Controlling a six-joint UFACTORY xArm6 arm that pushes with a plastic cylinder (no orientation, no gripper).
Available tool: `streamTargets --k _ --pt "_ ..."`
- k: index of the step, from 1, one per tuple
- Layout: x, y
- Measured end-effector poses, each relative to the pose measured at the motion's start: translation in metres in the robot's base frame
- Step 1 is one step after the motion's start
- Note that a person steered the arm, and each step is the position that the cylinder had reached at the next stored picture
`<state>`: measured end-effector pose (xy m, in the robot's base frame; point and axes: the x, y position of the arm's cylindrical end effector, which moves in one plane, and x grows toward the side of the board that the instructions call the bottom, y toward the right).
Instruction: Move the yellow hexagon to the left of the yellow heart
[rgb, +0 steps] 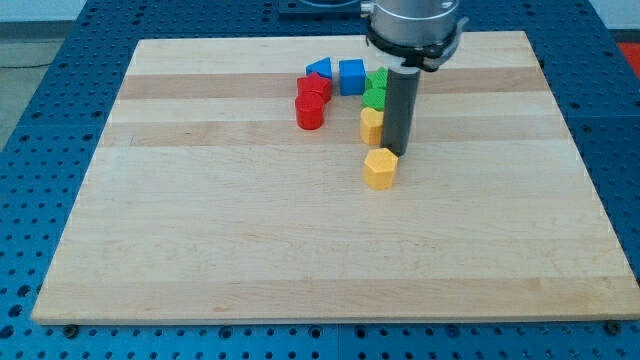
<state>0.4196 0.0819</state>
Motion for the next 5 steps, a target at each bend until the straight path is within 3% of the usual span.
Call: streamTargets --k 1,3,5 --pt "0.004 0.028" --pt "0.006 -0.062" --pt "-0.007 -0.092"
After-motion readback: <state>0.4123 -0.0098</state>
